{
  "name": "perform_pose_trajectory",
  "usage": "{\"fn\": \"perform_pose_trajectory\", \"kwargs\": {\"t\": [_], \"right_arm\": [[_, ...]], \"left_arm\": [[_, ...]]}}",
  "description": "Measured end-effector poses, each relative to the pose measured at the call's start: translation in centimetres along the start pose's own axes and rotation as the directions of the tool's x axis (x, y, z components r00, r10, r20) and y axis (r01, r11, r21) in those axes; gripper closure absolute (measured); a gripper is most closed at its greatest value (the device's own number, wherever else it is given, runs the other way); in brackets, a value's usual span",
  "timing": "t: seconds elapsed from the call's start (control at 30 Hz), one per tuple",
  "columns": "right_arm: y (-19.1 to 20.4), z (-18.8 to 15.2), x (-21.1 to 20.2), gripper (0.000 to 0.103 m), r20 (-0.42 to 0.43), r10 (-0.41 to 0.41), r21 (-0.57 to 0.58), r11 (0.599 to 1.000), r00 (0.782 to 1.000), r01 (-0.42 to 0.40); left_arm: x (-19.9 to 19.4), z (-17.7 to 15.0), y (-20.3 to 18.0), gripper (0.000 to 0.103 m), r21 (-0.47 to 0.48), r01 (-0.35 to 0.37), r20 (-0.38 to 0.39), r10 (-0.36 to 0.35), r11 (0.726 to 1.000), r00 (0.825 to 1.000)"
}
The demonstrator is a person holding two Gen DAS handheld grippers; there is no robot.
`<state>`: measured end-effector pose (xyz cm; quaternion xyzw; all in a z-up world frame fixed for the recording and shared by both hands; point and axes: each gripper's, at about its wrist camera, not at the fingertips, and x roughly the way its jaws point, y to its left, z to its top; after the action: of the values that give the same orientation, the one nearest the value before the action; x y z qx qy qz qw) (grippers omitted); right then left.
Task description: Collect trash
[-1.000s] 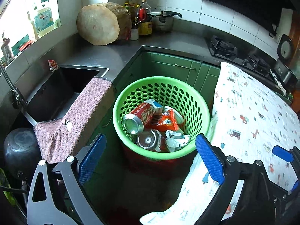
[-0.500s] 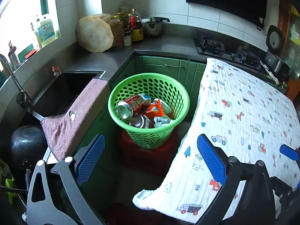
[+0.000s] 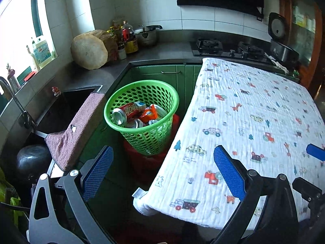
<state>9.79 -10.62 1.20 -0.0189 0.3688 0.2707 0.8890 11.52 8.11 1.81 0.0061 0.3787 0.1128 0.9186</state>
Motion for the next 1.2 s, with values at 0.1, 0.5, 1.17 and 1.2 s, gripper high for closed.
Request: {"fn": "perform_pose_trajectory", "kwargs": {"t": [0.1,0.5,1.17,1.2], "right_arm": [[-0.2,-0.9,-1.0,0.011,0.007,-0.021,0.0,1.0,1.0,0.021],[-1.4,-3.4,-4.9,0.011,0.034,-0.067,0.01,0.998,0.997,0.067],[-0.5,-4.7,-8.1,0.01,0.081,-0.099,0.085,0.992,0.992,0.092],[-0.3,-4.8,-8.2,0.01,0.078,-0.1,0.084,0.992,0.992,0.093]], "left_arm": [[-0.8,-0.7,-0.7,0.005,0.0,0.014,0.005,-0.014,1.0,1.0],[-3.6,-2.2,-3.1,0.005,0.012,0.026,0.036,-0.026,1.0,0.999],[-7.7,-5.1,-2.5,0.005,0.007,0.019,0.076,-0.019,1.0,0.997],[-7.9,-5.3,-2.3,0.005,0.003,0.019,0.078,-0.019,1.0,0.997]]}}
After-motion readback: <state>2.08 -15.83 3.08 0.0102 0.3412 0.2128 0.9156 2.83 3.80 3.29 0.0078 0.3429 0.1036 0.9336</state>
